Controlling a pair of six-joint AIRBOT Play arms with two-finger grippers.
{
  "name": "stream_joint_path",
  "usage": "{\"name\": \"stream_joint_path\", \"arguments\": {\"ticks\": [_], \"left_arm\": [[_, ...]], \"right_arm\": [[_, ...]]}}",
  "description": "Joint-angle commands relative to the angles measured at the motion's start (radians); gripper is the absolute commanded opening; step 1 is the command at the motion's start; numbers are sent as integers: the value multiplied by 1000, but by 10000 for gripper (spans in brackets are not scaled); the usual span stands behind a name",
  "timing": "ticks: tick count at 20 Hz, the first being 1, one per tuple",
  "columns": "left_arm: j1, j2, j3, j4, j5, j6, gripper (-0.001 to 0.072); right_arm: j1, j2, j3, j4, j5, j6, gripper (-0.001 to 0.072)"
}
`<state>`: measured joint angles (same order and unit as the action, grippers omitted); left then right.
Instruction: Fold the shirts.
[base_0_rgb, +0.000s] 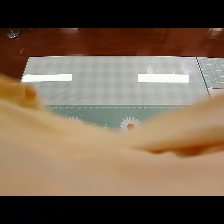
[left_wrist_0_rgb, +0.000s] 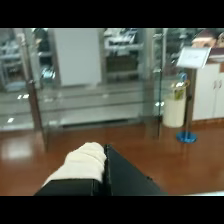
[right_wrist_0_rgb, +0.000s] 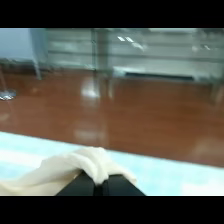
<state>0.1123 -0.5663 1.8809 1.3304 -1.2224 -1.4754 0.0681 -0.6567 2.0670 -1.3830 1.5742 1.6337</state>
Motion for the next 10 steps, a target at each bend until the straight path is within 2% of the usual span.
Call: {"name": "stream_joint_path", "arguments": {"ticks": [1, 3, 6, 8, 10], "left_arm": [[2, 56, -136, 87, -168, -73, 26], [1, 56, -280, 69, -198, -105, 26], [1, 54, -601, -38, -172, -133, 26], [-2, 52, -858, -145, -71, -135, 26], [-12, 38, -1096, -274, 93, -122, 26]], "right_arm": [[-1, 29, -81, -150, 166, 27, 22], [-1, 31, -194, -155, 185, 33, 22], [-1, 35, -460, -156, 151, 41, 22], [-1, 33, -668, -186, 13, 48, 21], [-1, 5, -846, -222, -160, 104, 21]]}}
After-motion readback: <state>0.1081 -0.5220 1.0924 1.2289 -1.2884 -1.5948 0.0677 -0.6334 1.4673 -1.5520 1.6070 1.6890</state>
